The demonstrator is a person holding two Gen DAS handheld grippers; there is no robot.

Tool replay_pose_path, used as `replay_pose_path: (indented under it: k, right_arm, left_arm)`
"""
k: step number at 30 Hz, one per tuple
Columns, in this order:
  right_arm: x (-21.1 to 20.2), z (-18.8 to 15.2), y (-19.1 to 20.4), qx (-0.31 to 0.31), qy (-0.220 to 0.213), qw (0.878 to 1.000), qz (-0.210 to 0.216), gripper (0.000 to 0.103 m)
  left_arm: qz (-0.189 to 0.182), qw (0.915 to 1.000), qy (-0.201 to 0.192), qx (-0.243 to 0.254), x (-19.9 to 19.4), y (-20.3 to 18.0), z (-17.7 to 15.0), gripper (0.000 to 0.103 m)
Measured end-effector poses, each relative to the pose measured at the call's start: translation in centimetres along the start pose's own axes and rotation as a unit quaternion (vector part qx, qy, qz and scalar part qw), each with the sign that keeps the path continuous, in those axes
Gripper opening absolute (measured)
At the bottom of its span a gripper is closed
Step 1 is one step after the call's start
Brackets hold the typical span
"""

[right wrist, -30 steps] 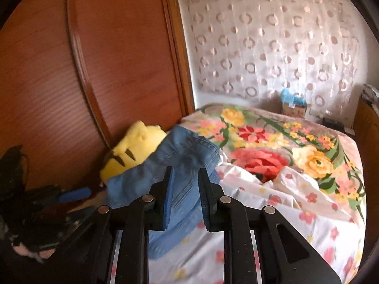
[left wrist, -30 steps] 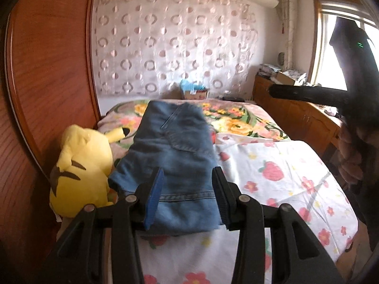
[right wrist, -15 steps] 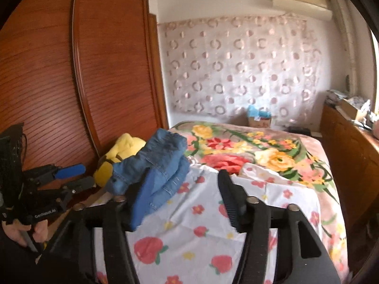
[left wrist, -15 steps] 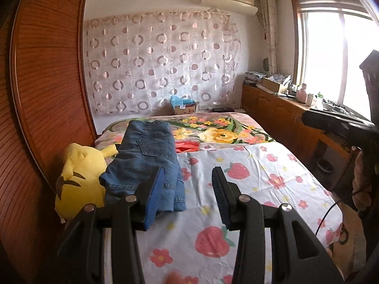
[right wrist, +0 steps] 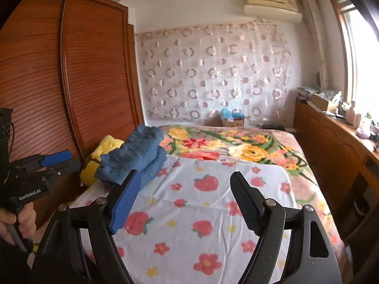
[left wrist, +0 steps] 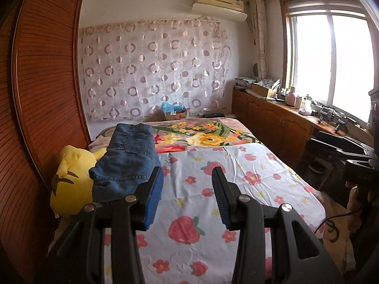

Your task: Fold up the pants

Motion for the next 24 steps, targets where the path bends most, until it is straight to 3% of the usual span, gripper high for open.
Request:
replay_pose_path:
  k: [9, 24]
  right_arm:
    - [-3.6, -0.3, -1.5, 0.012, -0.028, 0.999, -0.032, 0.08]
    - [-3.9, -1.2, -1.9, 0.015, -0.027, 0.998, -0.046, 0.08]
  left_arm:
    - [0.023, 0.9997, -0.008, 0.007, -1.0, -0.9, -1.0, 0.042]
    - [0.028, 0.9996, -0.01, 0.003, -1.5, -1.2, -1.4, 0.042]
Point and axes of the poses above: each gripper's, at about its wrist camera, not at the fingertips, and x roughly the way its jaws point, y to its left, z to its top, the point moved 2 cm from there along x, roughly the way its jaws point, and after that the axes turned 8 degrees about -y, right-handed, at the moved point
